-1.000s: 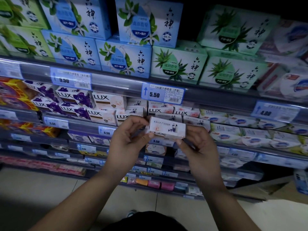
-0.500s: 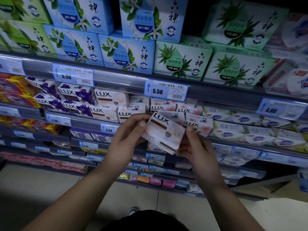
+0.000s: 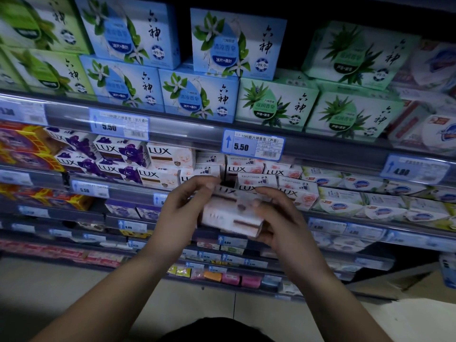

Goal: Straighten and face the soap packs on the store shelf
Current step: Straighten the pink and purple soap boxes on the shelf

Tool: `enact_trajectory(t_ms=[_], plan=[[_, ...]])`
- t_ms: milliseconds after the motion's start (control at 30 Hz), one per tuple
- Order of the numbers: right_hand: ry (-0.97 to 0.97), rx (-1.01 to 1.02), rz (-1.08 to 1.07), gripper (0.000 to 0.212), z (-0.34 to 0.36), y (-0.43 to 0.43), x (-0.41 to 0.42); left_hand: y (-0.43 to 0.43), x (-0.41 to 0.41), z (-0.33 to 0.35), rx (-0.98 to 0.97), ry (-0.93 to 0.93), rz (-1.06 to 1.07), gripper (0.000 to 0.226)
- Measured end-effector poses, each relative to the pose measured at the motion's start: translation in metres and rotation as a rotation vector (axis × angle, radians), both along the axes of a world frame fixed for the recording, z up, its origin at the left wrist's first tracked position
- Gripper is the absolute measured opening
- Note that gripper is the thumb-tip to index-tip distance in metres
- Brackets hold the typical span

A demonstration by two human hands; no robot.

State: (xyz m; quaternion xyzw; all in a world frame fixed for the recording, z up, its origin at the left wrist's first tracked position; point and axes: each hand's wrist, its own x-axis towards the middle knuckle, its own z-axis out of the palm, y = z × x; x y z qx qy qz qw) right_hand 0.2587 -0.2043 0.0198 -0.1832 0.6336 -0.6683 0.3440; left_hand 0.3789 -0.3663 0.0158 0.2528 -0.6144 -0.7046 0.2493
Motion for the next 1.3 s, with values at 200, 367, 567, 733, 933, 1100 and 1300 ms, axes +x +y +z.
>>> enact_trajectory(t_ms=[200, 367, 567, 733, 933, 1100, 1300], plan=[[-0.180, 0.013, -0.160, 0.023, 0.005, -0.008, 0.001, -0.013, 0.014, 0.001, -0.100, 0.070, -0.172, 0.030], [-0.181, -0.065, -0.168, 0.041, 0.006, -0.015, 0.010, -0.021, 0.017, -0.001, -0.075, 0.078, -0.137, 0.032], [0.004, -0.044, -0.115, 0.052, 0.002, -0.005, 0.013, -0.024, 0.018, -0.007, 0.074, 0.086, -0.196, 0.050], [0.268, -0.035, -0.166, 0.065, -0.003, 0.003, 0.012, -0.017, 0.010, -0.013, 0.073, 0.057, -0.143, 0.035], [0.374, -0.093, -0.182, 0.044, -0.010, 0.011, 0.008, -0.004, 0.002, -0.013, 0.070, 0.149, -0.160, 0.039], [0.311, -0.131, -0.207, 0.031, -0.017, 0.023, -0.001, 0.008, -0.007, -0.005, -0.074, 0.108, -0.164, 0.034], [0.245, -0.106, -0.188, 0.037, -0.015, 0.025, -0.014, 0.017, -0.020, 0.001, -0.149, 0.055, -0.031, 0.033]])
